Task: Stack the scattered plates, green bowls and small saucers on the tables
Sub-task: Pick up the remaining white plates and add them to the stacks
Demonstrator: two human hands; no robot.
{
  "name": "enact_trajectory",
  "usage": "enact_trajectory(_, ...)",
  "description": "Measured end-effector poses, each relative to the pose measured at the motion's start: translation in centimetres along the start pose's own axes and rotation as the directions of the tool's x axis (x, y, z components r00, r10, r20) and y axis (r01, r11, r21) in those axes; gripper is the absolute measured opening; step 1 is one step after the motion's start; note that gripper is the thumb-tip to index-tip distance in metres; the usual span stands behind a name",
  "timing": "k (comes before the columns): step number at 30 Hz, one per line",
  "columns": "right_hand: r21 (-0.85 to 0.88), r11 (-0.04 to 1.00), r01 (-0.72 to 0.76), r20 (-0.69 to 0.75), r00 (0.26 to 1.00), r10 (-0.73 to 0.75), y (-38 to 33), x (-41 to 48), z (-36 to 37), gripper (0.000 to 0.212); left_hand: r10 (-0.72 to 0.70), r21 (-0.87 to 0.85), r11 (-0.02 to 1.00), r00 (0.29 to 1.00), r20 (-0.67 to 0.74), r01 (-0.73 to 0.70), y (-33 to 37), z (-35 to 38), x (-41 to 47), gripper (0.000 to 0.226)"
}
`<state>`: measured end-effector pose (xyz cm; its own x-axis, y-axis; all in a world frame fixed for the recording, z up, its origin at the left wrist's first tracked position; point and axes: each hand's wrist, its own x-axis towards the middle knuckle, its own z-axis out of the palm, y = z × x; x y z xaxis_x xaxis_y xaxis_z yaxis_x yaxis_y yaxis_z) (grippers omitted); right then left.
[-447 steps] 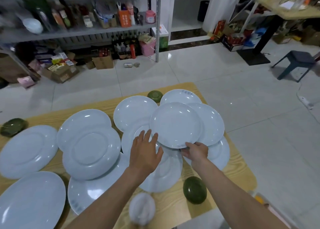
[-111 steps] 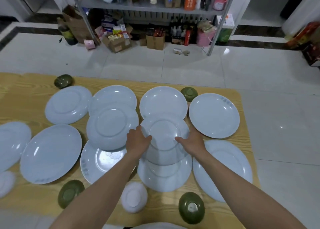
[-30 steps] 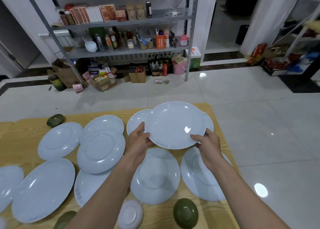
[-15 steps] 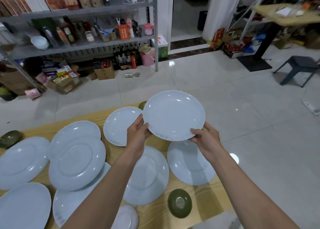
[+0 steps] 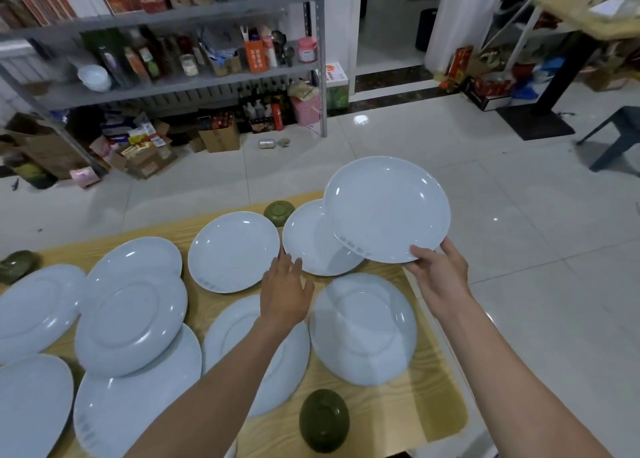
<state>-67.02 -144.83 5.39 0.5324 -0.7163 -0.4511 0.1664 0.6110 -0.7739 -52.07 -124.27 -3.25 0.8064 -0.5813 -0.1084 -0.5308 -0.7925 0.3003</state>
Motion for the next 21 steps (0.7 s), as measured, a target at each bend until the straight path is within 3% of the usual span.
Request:
enact_trajectory(6, -0.028, 0.999, -0.045, 0.016, 0.999, 0.046, -2.1, 3.4, -2.8, 0.052, -0.01, 0.129, 0.992, 0.999, 0.034, 0.005, 2.9, 3.2, 1.2, 0.051)
enact_trajectory(11, -0.017, 0.997, -0.081, 0.019, 0.997, 0.081, -2.8, 5.8, -4.6, 0.051, -0.09, 0.12, 0.989, 0.994, 0.062, 0.082, 5.1, 4.6, 2.4, 0.052)
enact_trajectory(18, -0.038, 0.993, -0.114, 0.045, 0.992, 0.115, -2.8, 8.4, -5.7, 0.05, -0.264, -0.095, 0.961, 0.964, -0.021, 0.261, 4.9, 7.0, 4.5, 0.03)
enact_trajectory(21, -0.029, 0.993, -0.119, 0.051, 0.991, 0.12, -2.7, 9.2, -5.8, 0.052, -0.411, -0.234, 0.89, 0.911, -0.042, 0.391, 4.5, 7.4, 5.5, 0.025)
